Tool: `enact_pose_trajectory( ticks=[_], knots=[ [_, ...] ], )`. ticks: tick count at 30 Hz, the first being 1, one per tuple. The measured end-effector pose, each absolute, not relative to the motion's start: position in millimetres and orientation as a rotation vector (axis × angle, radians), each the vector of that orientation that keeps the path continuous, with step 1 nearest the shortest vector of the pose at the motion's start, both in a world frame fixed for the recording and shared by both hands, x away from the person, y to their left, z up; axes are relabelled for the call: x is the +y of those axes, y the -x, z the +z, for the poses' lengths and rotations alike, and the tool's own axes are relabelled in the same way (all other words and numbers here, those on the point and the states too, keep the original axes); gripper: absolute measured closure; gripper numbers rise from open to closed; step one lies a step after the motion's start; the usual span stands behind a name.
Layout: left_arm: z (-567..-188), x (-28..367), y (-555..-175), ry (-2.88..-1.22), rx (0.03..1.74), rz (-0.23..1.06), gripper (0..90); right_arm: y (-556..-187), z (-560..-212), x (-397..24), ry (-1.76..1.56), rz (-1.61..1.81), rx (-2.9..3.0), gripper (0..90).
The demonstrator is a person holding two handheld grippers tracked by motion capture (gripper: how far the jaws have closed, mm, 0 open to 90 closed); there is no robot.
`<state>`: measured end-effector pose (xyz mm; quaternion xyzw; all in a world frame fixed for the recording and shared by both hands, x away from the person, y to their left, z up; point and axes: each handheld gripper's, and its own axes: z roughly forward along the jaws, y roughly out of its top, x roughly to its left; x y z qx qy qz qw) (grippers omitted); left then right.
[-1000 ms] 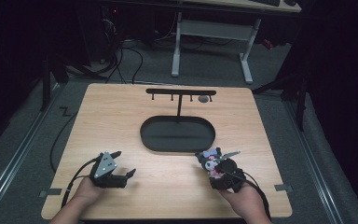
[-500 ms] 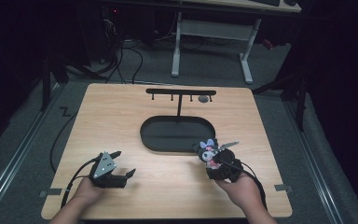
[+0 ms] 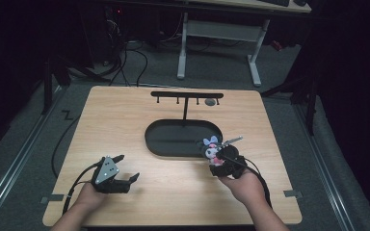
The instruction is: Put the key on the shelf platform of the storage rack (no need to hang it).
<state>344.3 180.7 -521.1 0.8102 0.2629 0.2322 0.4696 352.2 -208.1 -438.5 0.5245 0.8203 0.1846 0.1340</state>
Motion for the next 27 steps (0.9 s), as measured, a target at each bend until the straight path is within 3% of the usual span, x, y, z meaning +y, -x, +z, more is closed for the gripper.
enact_pose_trajectory(
  ticks=[27],
  knots=[
    [-522,177,-344,-2.008,0.634,0.563,15.4,-401,-442,-184,-1.511,0.566,2.385,47.3]
  ],
)
